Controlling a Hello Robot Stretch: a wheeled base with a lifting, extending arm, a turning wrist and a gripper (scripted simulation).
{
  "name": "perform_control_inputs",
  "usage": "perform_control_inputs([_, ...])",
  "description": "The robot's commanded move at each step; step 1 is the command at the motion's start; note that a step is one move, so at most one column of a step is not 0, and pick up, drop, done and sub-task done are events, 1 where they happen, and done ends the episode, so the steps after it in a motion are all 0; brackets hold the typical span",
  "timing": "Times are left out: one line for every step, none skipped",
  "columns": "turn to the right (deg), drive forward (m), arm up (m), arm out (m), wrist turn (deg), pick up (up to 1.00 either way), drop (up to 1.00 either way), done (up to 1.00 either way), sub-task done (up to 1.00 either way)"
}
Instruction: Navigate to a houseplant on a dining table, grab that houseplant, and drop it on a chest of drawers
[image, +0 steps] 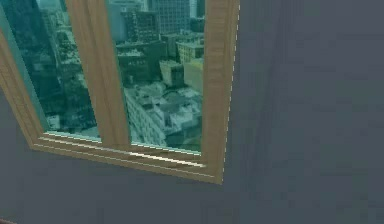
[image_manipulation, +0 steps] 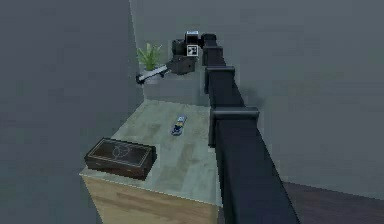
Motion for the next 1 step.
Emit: perform_control_inputs([0.0, 0.0, 0.0, 0.0, 33.0, 0.0, 0.0, 0.0, 0.0])
